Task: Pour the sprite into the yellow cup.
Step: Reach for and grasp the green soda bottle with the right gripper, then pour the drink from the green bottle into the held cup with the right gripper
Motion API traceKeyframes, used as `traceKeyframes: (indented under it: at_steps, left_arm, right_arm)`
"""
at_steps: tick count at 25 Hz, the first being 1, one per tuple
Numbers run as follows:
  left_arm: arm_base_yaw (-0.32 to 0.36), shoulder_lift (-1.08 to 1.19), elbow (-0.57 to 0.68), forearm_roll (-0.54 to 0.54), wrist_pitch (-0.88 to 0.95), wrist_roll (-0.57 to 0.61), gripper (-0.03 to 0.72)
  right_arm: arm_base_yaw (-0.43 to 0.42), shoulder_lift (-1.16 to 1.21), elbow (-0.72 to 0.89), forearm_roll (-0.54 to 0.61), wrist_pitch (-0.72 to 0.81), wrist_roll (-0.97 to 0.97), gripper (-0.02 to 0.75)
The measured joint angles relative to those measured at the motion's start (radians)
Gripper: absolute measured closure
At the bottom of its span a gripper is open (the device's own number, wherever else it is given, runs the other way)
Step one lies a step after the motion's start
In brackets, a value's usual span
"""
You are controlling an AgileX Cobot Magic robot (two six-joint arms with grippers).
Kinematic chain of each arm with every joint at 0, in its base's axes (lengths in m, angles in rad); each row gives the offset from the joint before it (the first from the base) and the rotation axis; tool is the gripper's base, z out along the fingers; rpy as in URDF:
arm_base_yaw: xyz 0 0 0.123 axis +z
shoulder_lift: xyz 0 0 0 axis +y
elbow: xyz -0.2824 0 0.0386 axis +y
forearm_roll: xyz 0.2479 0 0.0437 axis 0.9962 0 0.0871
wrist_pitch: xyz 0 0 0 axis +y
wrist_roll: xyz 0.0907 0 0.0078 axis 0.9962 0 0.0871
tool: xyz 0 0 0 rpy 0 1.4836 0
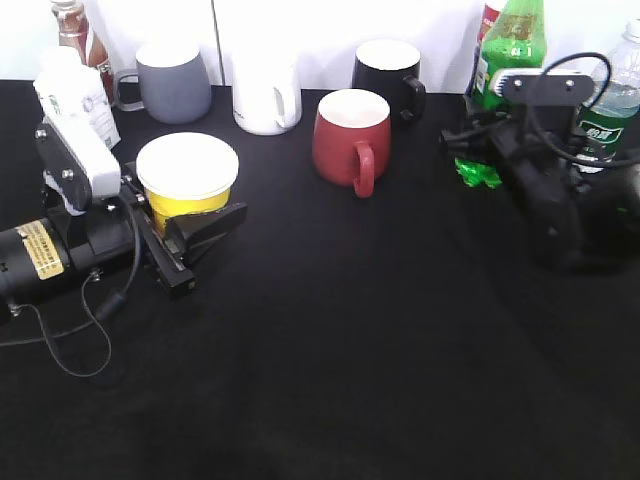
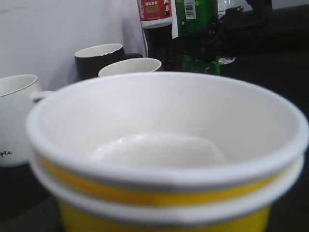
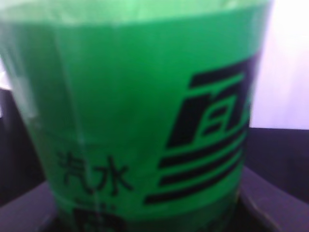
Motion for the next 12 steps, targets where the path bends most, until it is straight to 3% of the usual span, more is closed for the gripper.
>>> traceKeyframes:
  at_steps: [3, 7, 9, 12]
  left_arm:
    - [0.000, 0.000, 0.000, 0.043, 0.000, -0.007, 0.237]
    - [0.000, 0.000, 0.000, 0.116, 0.000, -0.105, 0.237]
    - [0.000, 0.000, 0.000, 0.156, 0.000, -0.139, 0.237]
    - [0.000, 0.000, 0.000, 0.214, 0.000, -0.171, 0.237]
  right_arm:
    - [0.027, -0.150, 0.128, -0.101, 0.014, -0.028, 0.291]
    - [0.136, -0.280, 0.170, -0.206, 0.131, -0.242, 0.291]
    - [0.188, -0.296, 0.170, -0.231, 0.185, -0.362, 0.293]
    - [0.199, -0.296, 0.170, -0.232, 0.202, -0.588, 0.295]
